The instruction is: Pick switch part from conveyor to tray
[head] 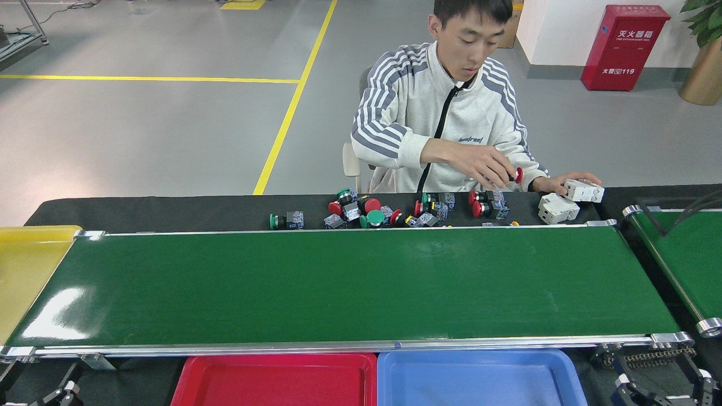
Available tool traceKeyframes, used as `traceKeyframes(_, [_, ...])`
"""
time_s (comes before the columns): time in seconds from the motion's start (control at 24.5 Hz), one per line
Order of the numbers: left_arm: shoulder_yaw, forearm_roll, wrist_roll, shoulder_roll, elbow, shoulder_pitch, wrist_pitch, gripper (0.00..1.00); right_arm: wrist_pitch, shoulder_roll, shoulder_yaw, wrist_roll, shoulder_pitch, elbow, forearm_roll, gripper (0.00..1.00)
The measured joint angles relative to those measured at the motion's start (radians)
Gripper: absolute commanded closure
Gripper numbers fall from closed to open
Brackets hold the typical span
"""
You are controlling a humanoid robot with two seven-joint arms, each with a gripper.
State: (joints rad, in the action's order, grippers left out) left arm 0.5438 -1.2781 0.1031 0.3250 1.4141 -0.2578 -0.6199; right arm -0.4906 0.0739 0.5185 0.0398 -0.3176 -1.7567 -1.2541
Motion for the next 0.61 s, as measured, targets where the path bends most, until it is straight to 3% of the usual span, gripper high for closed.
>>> traceKeyframes(0.49, [0.009,0.003,0.004,0.0,-0.003,-0.001,0.0,0.0,0.0,-0.031,0.0,0.003,-0.016,0.0,0.001,0.02])
traceKeyframes(0.61, [0.01,0.004,0.006,0.0,-0.004,0.004,0.0,0.0,-0.001,-0.022,-0.001,0.018,0.023,0.0,0.001,0.02])
